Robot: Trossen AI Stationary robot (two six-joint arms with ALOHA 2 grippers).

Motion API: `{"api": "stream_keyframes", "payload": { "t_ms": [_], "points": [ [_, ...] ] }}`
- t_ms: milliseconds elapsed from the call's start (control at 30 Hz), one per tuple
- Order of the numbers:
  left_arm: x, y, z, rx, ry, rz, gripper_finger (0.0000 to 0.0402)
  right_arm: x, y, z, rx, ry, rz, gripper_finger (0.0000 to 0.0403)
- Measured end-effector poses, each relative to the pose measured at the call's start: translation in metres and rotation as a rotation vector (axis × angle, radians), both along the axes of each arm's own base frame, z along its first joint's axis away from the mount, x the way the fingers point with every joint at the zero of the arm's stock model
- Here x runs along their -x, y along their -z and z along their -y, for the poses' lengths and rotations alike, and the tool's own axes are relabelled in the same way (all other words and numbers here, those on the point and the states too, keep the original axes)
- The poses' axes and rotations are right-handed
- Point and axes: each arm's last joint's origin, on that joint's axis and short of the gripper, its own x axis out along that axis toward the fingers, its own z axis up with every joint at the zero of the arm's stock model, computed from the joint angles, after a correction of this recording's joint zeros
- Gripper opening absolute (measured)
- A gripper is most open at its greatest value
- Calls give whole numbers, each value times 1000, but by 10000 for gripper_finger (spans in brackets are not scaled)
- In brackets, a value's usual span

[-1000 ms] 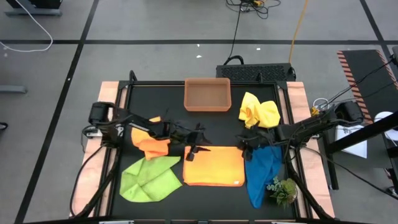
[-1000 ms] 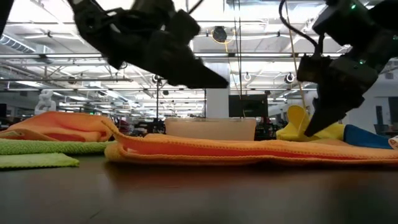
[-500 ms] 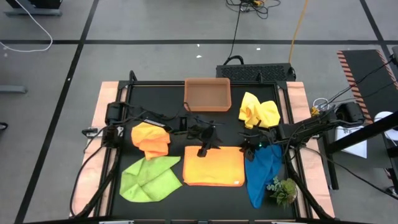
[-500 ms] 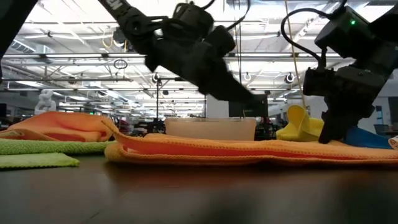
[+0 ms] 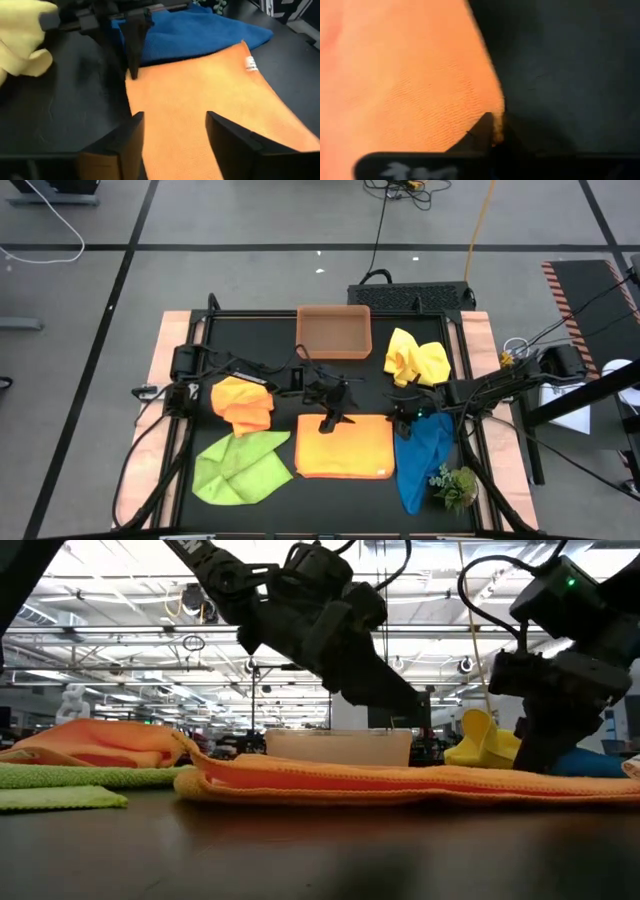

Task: Fold microfiber towels
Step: Fold the right orange microfiber towel

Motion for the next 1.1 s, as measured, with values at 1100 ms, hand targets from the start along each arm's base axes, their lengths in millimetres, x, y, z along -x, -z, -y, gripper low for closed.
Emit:
{"api": "stream_keyframes", "payload": {
  "t_ms": [1100],
  "points": [
    [-6, -13, -29, 243, -107, 93, 271, -29, -58, 5, 201, -95, 494, 1]
  ]
}}
